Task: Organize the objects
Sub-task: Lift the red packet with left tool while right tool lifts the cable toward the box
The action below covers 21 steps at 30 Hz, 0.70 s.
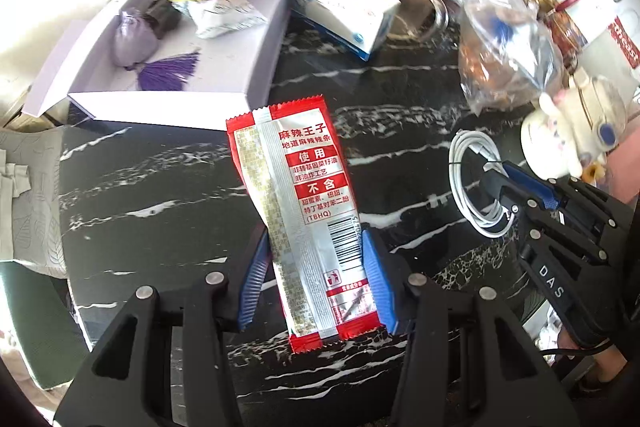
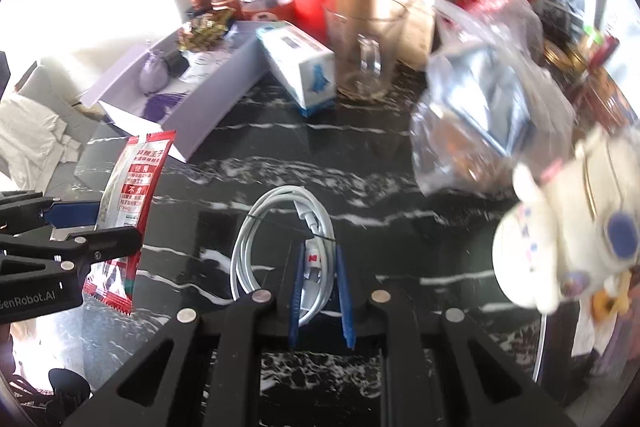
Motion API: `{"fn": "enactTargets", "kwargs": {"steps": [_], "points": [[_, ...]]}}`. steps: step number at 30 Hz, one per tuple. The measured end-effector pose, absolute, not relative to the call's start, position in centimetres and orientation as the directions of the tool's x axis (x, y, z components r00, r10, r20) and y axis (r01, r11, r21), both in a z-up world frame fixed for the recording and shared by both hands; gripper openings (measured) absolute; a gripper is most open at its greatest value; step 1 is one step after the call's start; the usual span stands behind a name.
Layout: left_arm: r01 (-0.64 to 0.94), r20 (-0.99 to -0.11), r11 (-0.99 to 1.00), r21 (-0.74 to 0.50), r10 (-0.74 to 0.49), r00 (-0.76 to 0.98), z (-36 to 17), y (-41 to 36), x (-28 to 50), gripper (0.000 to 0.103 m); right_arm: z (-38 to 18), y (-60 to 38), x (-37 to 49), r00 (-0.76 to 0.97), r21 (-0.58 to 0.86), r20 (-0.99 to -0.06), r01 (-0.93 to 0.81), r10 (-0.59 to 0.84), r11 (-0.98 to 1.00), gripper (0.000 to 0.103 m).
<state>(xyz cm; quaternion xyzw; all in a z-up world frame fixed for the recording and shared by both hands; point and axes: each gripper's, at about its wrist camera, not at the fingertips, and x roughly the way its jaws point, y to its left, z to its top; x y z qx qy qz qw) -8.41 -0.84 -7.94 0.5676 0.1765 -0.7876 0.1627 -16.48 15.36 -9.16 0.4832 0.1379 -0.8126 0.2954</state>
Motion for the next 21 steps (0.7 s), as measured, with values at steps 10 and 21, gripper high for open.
{"fn": "enactTargets", "kwargs": {"steps": [10,21], "points": [[0.522,-0.945,-0.848,-0.093,-0.091,-0.315,-5.7,-3.0,-6.2,0.045,-7.3,12.1,-15.8,-0.304,0.079,-0.862,0.71,-0.406,-0.7,0.015],[0.588,-0.938,-0.805,-0.086,-0.132,-0.319,-3.6,-6.5,-3.8,0.045,-5.9,7.9,-15.1,-0.246,0.079,-0.857,0.805,-0.453,-0.587,0.015]]}}
